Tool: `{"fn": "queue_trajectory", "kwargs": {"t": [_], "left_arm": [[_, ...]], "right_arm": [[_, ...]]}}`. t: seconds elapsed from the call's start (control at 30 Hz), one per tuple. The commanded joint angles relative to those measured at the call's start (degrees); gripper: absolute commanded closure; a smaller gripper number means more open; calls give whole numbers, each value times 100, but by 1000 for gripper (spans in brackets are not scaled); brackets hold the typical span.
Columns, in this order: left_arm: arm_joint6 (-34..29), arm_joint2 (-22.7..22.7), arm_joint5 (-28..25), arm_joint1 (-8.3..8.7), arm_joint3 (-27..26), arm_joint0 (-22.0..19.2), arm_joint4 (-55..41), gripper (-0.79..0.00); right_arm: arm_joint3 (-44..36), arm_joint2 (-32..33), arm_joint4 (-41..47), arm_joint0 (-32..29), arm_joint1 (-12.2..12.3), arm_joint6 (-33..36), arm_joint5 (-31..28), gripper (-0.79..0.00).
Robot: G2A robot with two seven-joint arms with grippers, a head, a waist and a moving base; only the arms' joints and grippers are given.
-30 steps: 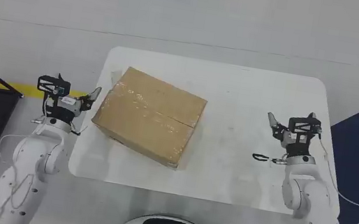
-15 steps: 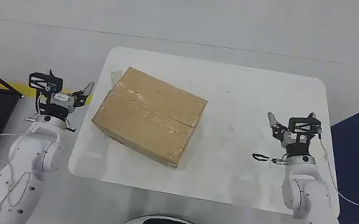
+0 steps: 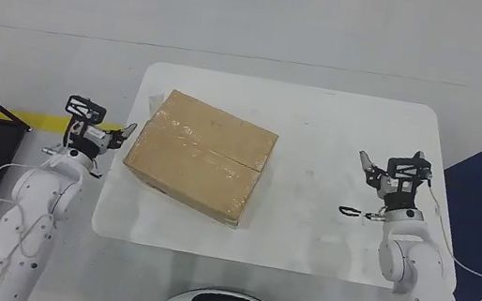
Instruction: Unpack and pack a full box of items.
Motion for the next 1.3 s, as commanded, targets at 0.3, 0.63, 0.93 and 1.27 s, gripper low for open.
{"fn": "queue_trajectory", "kwargs": {"t": [0.3, 0.63, 0.93, 1.27], "left_arm": [[-193, -390, -1682, 46, -46, -14, -2197, -785], [-1089, -704, -3012, 174, -311, -10, -3305, -785], [-1111, -897, -1380, 179, -285, -216, -3435, -785], [-631, 515, -182, 81, 135, -752, -899, -785]], "right_arm": [[0, 0, 0, 0, 0, 0, 0, -785], [0, 0, 0, 0, 0, 0, 0, -785], [0, 0, 0, 0, 0, 0, 0, -785], [0, 0, 0, 0, 0, 0, 0, -785]]}}
